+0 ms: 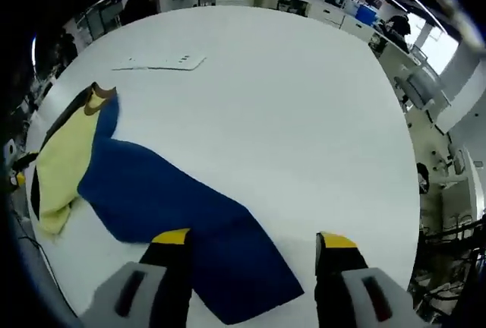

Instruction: Fold the garment on the visible template until the final outline fits inside the template.

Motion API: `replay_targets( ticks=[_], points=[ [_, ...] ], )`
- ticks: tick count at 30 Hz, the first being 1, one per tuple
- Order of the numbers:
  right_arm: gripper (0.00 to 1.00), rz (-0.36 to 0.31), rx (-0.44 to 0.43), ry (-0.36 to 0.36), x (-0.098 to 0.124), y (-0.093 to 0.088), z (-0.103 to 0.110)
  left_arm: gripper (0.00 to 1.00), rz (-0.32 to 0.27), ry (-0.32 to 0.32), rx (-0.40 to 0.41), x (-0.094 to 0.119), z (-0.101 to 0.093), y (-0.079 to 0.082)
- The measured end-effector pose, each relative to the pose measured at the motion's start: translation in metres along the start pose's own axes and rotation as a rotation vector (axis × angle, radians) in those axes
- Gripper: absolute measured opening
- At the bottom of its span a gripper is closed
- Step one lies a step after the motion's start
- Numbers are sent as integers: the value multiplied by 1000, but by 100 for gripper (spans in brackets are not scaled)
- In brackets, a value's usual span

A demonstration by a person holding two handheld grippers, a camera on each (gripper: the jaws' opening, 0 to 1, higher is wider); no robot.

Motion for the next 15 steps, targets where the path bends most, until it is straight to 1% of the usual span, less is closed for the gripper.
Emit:
replay_targets(
  ticks=[3,4,5,7,9,12,15],
  points=[
    [70,-45,-80,34,4,-1,-5,70,-5,-4,1,0,-1,1],
    [71,-69,-112,37,6,0,-9,71,-9,-7,6,0,-2,2],
    [72,-79,-134,48,8,-1,-10,70,-15,-11,18,0,-2,3],
    [72,-115,-208,90,12,0,-9,70,-28,-13,38,0,-1,4],
    [71,-135,-252,103,17,-4,-11,70,-41,-8,53,1,0,6],
    [71,-131,-265,91,20,-13,-18,70,-43,-10,54,1,0,6],
    [69,-126,-287,81,23,-23,-19,70,-43,-13,55,2,-1,5]
  ],
)
Point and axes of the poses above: the point that each gripper's makers call its tool centre point, and the gripper's own axes: x roughly backward along the fingers, z roughly to its left, y roughly out of its top, the point moved 1 cm from there along x, roughly backward along the fingers, and after that the axes turned 3 degrees about -x, right-handed, at the moved point
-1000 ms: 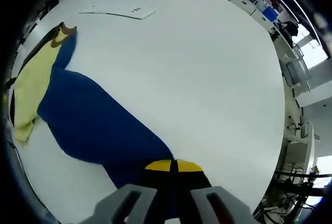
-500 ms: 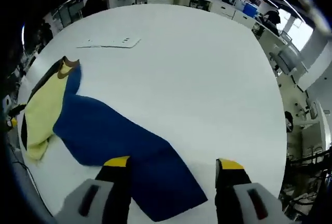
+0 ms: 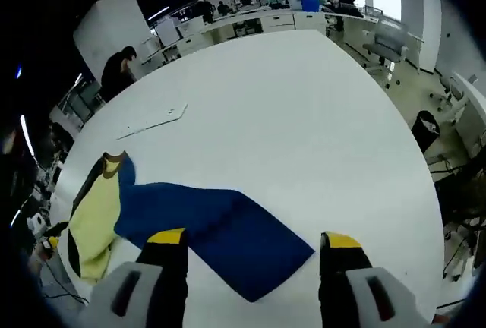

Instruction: Fold the garment on the visible template until the final outline fits inside the template.

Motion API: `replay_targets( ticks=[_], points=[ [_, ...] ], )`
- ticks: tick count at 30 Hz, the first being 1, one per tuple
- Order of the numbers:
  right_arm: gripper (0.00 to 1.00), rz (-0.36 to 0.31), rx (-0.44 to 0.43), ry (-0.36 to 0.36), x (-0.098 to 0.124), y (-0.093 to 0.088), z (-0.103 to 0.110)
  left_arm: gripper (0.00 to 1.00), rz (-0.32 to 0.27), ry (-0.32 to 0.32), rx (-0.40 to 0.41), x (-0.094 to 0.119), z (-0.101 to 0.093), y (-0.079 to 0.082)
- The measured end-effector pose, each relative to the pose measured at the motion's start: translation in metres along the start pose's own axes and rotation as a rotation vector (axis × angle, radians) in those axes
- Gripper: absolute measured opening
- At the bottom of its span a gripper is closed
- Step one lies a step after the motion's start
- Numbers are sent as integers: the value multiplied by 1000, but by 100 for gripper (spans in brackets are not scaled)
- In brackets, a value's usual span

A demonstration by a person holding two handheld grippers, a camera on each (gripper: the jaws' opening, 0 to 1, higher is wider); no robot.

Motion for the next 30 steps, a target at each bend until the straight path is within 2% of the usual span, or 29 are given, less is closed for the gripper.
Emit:
replay_targets(
  ticks=[5,11,16,24,27,30],
  points=[
    [62,6,-30,-10,4,-14,-4,70,4,-2,-2,1,0,-2],
    [45,30,-91,5,6,-29,-1,70,7,0,6,2,1,-8],
    [35,46,-126,6,5,-40,0,70,3,-2,14,4,0,-10],
    [29,70,-133,4,0,-59,4,70,-15,1,30,6,1,-9],
    [28,68,-143,8,-3,-61,7,70,-14,4,31,7,2,-10],
    [21,57,-159,13,-1,-60,8,70,-16,6,35,8,3,-10]
  ],
)
Point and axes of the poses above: the point that each gripper's makers call its tool centre point, and the gripper's own axes: x roughly backward along the fingers, z roughly to its left, y roughly out of its top, the point moved 1 cm from there along x, roughly backward along the fingers, and after that the axes turned 3 degrees about -x, right-handed, at the moved point
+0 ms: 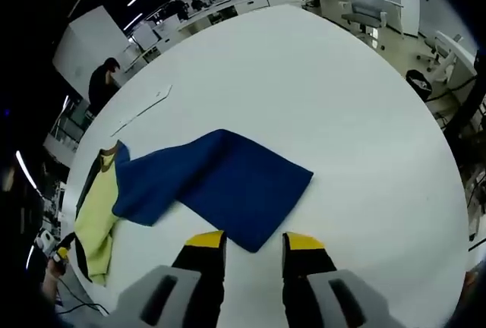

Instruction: Fold the garment on the visible template until the final outline fits inside the template.

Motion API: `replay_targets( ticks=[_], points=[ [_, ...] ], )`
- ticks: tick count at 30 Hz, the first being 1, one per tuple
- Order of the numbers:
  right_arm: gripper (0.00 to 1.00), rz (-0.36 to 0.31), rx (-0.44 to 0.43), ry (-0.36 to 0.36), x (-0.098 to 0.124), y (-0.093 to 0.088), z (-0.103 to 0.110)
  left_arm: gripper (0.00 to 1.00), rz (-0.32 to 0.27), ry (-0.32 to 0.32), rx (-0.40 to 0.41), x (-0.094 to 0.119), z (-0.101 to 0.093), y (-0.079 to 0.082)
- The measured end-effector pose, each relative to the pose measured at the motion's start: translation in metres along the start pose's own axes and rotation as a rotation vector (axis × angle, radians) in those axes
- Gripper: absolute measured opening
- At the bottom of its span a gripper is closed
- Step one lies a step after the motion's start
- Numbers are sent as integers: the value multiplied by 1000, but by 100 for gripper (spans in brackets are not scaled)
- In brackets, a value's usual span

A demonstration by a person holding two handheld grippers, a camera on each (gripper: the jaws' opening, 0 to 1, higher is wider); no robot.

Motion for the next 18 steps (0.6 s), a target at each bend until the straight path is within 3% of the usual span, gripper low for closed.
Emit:
replay_targets(
  ticks=[5,8,18],
  points=[
    [12,-19,-40,6,2,1,0,69,3,3,1,0,1,-2],
    [1,-24,-49,-2,4,3,-1,69,6,4,4,0,2,-3],
    [0,-65,-65,-19,15,10,-11,69,8,-1,5,-1,0,-4]
  ],
)
Point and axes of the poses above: the point that each gripper's makers call its tool centre point, and the gripper's own axes: x roughly backward along the fingers, z roughly to its left, y roughly out of its top, the point moved 1 cm from there along x, roughly backward along the fingers, and after that the axes turned 3 degrees about -x, right-handed, at the moved point
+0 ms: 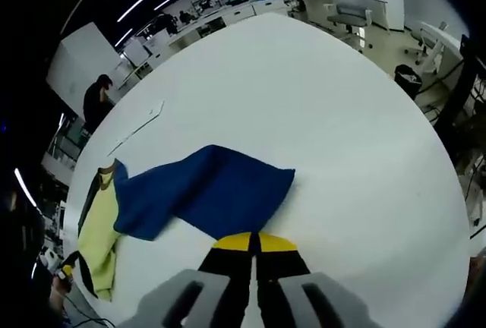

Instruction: Fold the garment on the visible template until the final outline fits inside the template.

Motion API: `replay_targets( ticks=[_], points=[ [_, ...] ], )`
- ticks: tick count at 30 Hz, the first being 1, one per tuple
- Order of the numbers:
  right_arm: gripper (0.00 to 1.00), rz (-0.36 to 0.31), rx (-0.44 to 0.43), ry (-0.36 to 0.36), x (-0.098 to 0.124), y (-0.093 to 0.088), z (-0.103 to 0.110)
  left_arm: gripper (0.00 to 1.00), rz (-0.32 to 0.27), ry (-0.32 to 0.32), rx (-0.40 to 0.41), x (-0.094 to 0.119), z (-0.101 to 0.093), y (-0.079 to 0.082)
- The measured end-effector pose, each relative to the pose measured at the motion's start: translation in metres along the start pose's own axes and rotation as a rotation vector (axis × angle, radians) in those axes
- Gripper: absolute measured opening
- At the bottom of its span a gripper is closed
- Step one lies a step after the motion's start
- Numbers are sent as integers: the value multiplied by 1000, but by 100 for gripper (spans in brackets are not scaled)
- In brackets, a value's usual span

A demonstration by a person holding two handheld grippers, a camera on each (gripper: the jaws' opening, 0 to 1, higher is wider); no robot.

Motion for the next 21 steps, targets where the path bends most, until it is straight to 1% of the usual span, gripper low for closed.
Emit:
replay_targets(
  ticks=[6,11,14,16,20,21],
  points=[
    [0,-10,2,-31,11,6,-16,69,0,1,0,0,1,0],
    [0,-18,-18,-55,21,6,-28,69,5,1,5,0,0,-2],
    [0,-14,-25,-65,24,3,-32,69,9,-1,4,-1,-1,-3],
    [0,3,-42,-64,24,-1,-35,69,9,-3,5,-2,-2,-4],
    [0,21,-48,-73,23,-13,-39,69,11,-6,3,-3,-4,-5],
    [0,34,-58,-73,22,-18,-39,69,12,-6,1,-3,-5,-5]
  ],
)
Point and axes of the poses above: the point that each gripper's makers call its tool centre point, and the gripper's own axes: x roughly backward along the fingers, z roughly to its left, y roughly out of its top, the point moved 1 cm from there along x, roughly backward along the fingers, and after that the axes turned 3 degrees about -x, right-handed, at the moved point
